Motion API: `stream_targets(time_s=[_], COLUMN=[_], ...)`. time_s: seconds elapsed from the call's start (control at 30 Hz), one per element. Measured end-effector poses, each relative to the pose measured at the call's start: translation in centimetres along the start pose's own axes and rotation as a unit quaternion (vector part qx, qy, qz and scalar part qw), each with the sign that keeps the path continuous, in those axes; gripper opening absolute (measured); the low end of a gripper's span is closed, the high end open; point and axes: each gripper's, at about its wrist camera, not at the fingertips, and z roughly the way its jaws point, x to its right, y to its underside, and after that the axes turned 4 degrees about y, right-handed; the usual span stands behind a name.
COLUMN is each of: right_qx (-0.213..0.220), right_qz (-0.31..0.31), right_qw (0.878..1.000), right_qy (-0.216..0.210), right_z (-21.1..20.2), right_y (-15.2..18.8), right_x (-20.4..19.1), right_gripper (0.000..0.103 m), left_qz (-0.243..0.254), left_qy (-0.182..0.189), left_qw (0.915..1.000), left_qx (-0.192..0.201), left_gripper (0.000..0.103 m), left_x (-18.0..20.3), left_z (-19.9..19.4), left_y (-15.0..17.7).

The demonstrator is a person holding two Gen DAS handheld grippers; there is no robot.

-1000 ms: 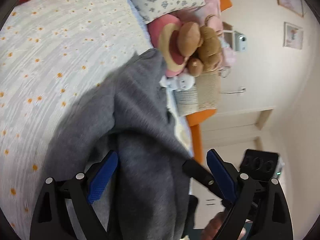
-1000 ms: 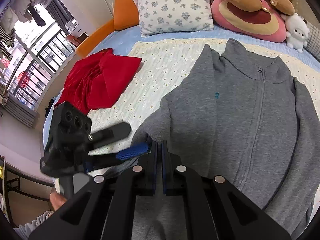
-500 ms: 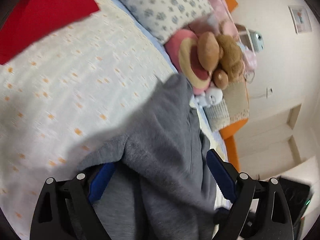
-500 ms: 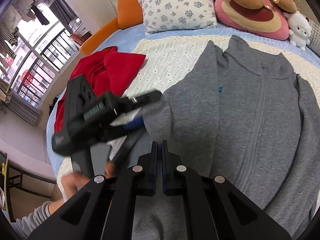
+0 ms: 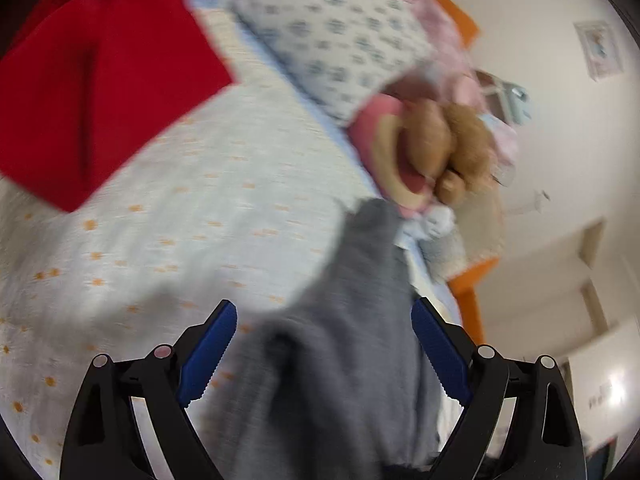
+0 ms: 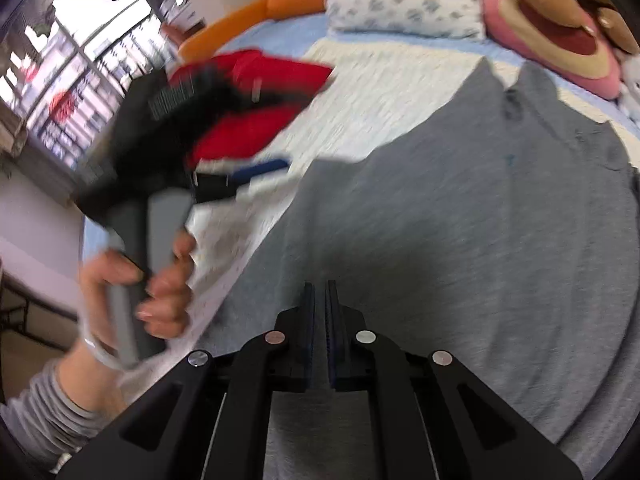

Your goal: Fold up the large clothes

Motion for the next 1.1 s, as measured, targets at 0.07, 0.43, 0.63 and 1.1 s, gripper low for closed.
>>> stream_targets(time_s=[0.07, 0.43, 0.63, 1.1], right_qx=[-0.021, 0.034, 0.042, -0.007], right_qz=[-0.013, -0.027, -0.019, 0.0], right_qw=[1.0, 0.999, 0.999, 0.999], right_qy=[0.003, 0.004, 0.023, -0.041], right_z=[2.3, -3.0, -7.2, -8.6], right_y=[1.0, 5.2, 9.7, 17.9], right_x=[-1.2, -1.5, 1.1, 1.3], right_gripper=[0.007, 0.007, 0.007, 0.007], left_qz=[0.023, 0.041, 0.099, 0.152], left_qy=[0.025, 0.021, 0.019, -0.051], left_qw=[0.9993, 0.9964, 0.9907, 0.9802], left_qx=[-0.015, -0.071, -0.091, -0.117], left_gripper=[0.09, 0.09, 0.09, 0.088], left_x=[2.1, 2.4, 3.5, 4.0], left_z=[0.2, 2.7, 2.7, 1.2], left_y=[0.2, 2.7, 5.2, 6.3])
